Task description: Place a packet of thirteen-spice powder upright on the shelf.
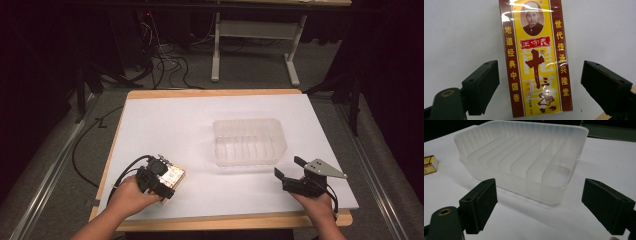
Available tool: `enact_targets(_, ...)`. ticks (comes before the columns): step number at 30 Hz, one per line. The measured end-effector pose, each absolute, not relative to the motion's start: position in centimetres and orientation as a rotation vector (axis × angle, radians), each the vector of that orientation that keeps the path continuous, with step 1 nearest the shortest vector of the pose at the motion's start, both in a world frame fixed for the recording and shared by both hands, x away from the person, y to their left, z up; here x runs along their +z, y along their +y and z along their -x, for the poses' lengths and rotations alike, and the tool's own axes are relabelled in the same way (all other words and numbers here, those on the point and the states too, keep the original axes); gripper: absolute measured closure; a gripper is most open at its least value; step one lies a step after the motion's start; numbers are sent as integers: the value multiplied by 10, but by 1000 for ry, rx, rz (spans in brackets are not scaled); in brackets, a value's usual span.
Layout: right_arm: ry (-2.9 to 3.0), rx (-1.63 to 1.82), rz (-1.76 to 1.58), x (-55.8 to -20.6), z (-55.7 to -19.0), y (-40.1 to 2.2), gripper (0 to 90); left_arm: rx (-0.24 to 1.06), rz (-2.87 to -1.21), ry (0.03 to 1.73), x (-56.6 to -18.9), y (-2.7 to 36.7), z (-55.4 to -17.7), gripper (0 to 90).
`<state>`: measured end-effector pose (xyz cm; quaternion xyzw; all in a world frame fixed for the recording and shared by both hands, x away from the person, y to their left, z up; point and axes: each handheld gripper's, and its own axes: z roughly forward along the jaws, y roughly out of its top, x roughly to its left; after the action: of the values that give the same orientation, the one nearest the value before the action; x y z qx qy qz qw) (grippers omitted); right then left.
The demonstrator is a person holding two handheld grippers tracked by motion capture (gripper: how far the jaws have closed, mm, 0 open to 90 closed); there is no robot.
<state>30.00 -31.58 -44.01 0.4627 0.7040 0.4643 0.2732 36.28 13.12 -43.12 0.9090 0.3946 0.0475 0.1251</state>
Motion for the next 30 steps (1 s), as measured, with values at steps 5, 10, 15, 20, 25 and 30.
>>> enact_targets(5,1895,1249,-1247,-440,-300,-316,134,98,-2720,1162,-438,126,-366,160)
enact_targets(10,1893,1251,-1247,-440,-300,-316,135,94,-2751,1176,-443,122,-369,206)
enact_targets(15,1893,1249,-1248,-440,-300,-316,135,88,-2749,1189,-444,123,-371,290)
enact_targets(20,1893,1250,-1248,-440,-300,-316,136,69,-2753,1190,-446,124,-373,288)
enact_targets(25,1893,1250,-1245,-439,-299,-316,136,60,-2749,1202,-446,124,-374,302)
enact_targets(30,1891,1252,-1248,-440,-300,-317,137,78,-2735,1199,-445,125,-372,312)
